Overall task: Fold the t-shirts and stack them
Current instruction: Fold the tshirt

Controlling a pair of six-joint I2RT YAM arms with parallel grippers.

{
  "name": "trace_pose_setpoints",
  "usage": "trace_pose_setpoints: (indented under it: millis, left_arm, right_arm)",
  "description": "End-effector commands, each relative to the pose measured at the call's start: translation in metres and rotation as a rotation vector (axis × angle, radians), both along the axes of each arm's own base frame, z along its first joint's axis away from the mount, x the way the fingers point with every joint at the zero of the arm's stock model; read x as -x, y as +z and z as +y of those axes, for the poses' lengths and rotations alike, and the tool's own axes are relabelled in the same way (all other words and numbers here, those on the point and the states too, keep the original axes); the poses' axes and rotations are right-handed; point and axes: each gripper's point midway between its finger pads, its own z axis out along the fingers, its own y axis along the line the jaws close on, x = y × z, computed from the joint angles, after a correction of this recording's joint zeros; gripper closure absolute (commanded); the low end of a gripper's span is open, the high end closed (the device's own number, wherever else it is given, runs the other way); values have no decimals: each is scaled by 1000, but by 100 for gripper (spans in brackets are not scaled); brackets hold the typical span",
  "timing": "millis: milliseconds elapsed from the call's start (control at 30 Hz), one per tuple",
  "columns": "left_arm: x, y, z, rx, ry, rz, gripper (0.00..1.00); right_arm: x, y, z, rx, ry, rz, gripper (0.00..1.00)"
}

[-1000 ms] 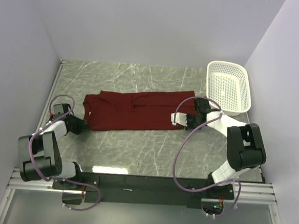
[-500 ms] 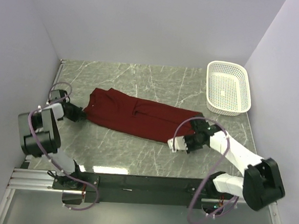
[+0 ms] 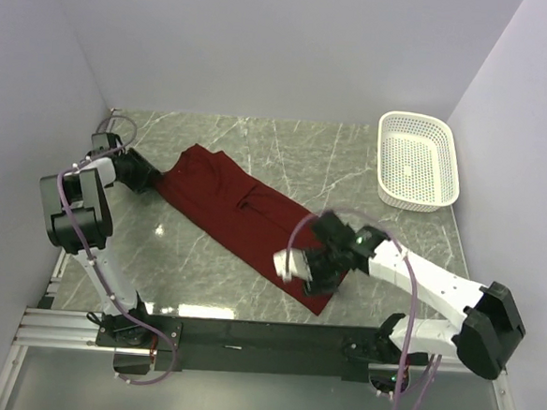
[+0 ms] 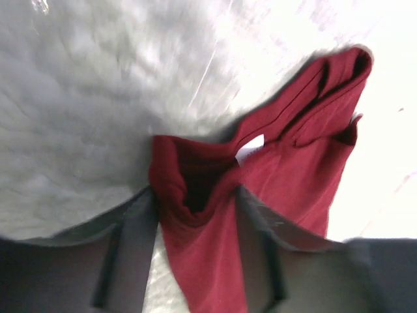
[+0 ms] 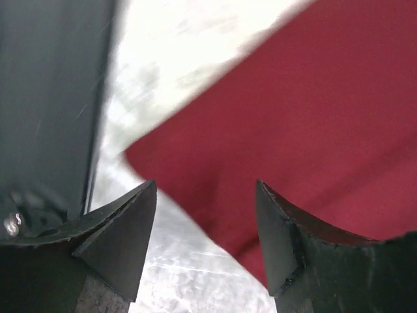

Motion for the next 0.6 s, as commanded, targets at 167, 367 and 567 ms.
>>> trace_pose_setpoints:
  millis: [167, 367, 567]
  left_arm:
    - [-13, 139, 46, -375, 32, -331, 25]
    - [20, 149, 19, -309, -2, -392, 24]
    - [70, 141, -24, -205, -113, -443, 25]
  right_arm:
    - [-186, 96, 77, -430, -837, 329, 31]
    - [-262, 78, 122, -462, -1148, 569, 28]
    - [-334, 38, 145, -432, -1434, 610, 25]
